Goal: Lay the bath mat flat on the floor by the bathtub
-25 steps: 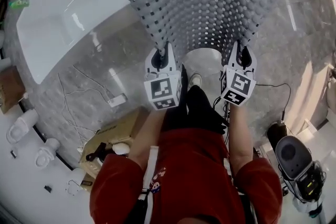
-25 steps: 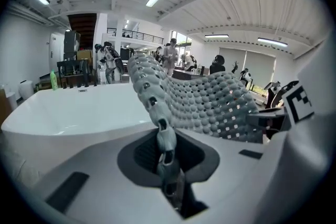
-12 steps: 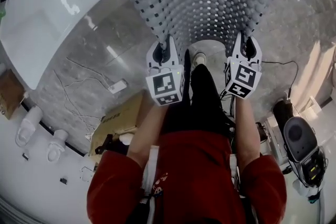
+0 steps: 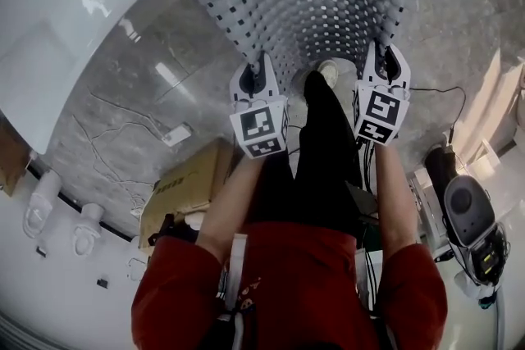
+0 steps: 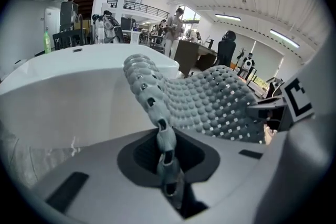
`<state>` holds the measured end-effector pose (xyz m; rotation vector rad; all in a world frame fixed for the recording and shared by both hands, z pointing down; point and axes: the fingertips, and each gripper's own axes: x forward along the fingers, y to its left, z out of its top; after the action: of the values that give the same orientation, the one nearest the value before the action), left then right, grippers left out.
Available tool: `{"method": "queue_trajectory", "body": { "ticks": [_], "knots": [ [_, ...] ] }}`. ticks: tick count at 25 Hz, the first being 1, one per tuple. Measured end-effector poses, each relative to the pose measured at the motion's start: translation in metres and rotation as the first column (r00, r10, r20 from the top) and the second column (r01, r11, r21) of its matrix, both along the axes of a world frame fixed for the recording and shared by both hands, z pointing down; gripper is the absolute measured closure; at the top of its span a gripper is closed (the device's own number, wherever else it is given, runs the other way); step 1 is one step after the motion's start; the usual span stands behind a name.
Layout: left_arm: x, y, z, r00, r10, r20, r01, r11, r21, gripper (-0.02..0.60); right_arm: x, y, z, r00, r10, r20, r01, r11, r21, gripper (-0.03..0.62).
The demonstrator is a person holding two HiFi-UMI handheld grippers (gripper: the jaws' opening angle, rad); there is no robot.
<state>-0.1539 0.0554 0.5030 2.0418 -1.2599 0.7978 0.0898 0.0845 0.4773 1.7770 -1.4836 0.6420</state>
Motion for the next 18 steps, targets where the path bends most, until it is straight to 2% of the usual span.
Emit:
{"method": "queue_trajectory", "body": {
  "ticks": [6, 12, 18],
  "knots": [
    [0.015, 0.003, 0.041, 0.999, -0.032, 0.028, 0.033, 0.999, -0.027, 0.532, 0.011, -0.003, 0.045, 0.998, -0.056, 0.027, 0.057, 0.997, -0.043, 0.523],
    [0.027, 0.01, 0.079, 0.991, -0.118, 0.065, 0.121, 0.992, -0.041, 0.532, 0.028, -0.01, 0.091, 0.993, -0.102, 0.066, 0.106, 0.992, -0.07, 0.523],
    [0.038, 0.025, 0.132, 0.959, -0.258, 0.115, 0.268, 0.96, -0.078, 0.532, 0.046, -0.017, 0.142, 0.975, -0.196, 0.104, 0.206, 0.974, -0.096, 0.523]
  ]
}}
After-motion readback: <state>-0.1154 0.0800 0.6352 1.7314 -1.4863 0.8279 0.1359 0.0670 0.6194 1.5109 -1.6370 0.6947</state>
